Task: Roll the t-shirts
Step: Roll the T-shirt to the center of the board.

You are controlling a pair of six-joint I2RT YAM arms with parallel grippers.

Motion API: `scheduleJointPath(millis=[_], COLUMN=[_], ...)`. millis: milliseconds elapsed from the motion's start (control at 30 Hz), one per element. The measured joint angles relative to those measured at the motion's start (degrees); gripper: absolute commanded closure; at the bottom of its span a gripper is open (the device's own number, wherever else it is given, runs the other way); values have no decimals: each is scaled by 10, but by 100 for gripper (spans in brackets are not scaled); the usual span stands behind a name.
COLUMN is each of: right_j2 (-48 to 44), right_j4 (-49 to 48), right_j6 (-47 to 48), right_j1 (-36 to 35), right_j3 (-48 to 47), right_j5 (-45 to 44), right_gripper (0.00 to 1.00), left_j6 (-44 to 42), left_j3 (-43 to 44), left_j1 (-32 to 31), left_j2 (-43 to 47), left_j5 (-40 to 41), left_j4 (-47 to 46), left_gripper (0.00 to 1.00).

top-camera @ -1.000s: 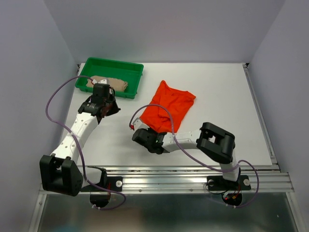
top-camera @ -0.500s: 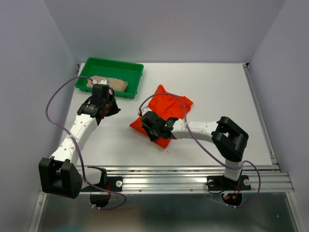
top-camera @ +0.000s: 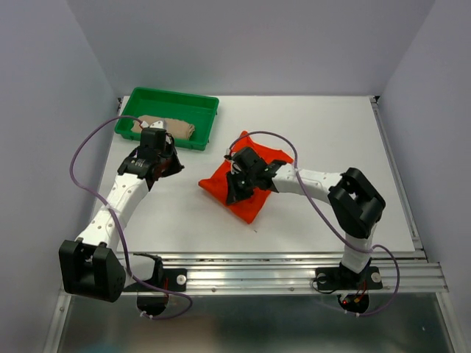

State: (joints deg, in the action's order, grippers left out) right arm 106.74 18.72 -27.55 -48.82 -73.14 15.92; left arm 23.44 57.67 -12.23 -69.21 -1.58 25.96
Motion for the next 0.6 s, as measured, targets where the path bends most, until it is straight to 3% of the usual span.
scheduleJointPath(millis=[300, 600], right_j2=[0, 0], right_j4=[-60, -144], right_j6=[-74, -148], right_j1=[59, 84], right_j3=[27, 68], right_j5=[159, 252], right_gripper=[99, 99], left_j6=[-1, -1], left_j3=[0, 0], left_j1=[1, 1], left_j2=[0, 0], left_j5=[-4, -9], left_j4=[0, 0], left_gripper=[100, 100])
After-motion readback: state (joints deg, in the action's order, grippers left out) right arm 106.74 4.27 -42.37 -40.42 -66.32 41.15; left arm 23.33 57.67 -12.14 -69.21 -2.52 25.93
